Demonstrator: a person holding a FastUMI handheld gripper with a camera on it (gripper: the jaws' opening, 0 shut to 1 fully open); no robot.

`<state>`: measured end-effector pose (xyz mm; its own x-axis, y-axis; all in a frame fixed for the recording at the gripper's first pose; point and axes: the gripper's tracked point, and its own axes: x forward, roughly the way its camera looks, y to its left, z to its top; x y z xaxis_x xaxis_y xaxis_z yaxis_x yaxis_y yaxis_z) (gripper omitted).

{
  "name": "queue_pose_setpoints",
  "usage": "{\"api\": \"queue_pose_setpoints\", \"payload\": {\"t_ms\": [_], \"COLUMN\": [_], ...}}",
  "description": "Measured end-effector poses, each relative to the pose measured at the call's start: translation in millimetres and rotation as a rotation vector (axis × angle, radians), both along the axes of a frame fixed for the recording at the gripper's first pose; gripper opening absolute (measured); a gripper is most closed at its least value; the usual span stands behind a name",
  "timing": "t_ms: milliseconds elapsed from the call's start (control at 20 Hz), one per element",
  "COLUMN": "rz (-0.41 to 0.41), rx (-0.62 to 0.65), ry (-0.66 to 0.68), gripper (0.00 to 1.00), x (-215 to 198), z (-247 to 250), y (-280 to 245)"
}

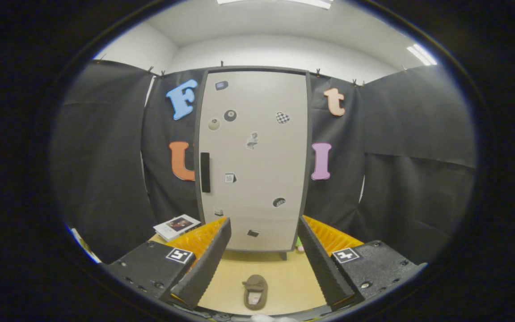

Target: Open the shoe cabinet door, grab the shoes and put them into the shoe cabinet, then close the shoe cabinet door.

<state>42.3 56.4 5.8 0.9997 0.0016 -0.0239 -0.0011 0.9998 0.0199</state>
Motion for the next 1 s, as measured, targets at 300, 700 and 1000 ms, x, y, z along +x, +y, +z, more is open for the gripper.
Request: {"api": "queue_pose_setpoints", "payload": {"t_ms": [300,700,1000], "rz": [0.091,0.16,0.15], "rx": [0.026,0.032,0.051], "ry": [-0.039,-0.028,0.028], "gripper": [0.98,0.98,0.95], "x": [75.5,201.1,278.8], "z": [23.8,37.6,29.8], "y": [65.8,138.9,160.3]}}
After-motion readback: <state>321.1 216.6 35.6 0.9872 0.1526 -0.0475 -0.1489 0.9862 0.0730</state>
